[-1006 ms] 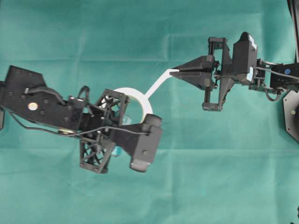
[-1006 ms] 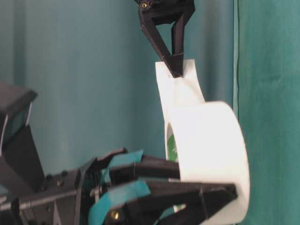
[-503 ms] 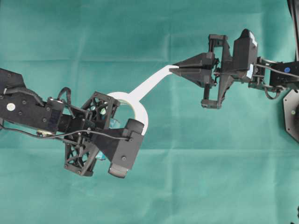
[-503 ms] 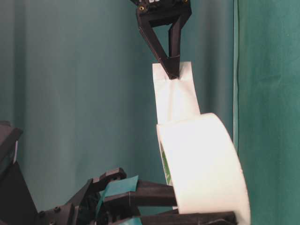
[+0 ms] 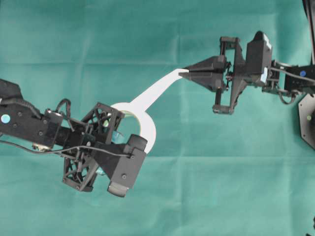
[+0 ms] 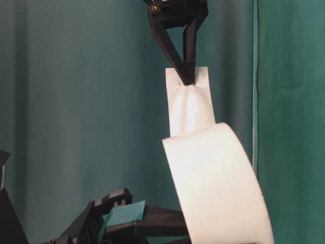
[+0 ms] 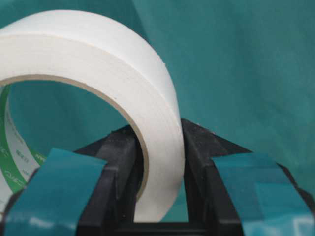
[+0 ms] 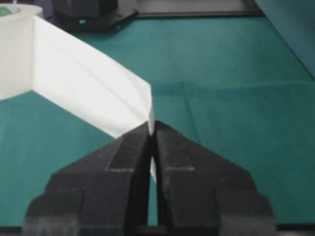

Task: Peel off the duct tape with your right arm.
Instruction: 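Pull the left gripper's roll away from the right gripper, unrolling tape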

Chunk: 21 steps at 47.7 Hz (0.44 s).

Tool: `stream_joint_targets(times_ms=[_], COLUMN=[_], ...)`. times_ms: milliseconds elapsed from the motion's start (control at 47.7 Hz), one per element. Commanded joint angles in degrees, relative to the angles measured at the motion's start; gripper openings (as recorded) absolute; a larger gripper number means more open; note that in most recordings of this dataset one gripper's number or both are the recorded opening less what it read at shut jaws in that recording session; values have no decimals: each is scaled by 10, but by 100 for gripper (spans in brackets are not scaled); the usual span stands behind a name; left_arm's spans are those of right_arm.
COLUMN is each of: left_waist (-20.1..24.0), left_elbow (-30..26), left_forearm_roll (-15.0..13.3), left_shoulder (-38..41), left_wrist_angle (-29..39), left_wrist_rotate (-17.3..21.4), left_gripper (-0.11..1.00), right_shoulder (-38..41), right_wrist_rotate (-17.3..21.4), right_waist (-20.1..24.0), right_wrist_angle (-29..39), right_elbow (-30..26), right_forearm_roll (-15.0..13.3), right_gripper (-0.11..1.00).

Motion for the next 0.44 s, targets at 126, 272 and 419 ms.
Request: stream_joint_targets(times_ms=[126, 272, 419], left_waist=[-37, -40, -51], left_elbow=[-4, -4, -8], left_forearm_roll=[-5, -6, -6], left_shoulder=[-24, -24, -24], left_wrist_angle=[1, 1, 0], left_wrist_rotate=[-4, -3, -4], left_gripper=[21, 21, 21], right_shoulder=[-4, -4, -4], right_wrist_rotate=[1, 1, 1], right_waist=[-19, -19, -19], right_wrist_angle=[-3, -3, -3], right_elbow=[-2, -3, -2], right_forearm_roll=[4, 4, 4], right_gripper=[-10, -10, -10])
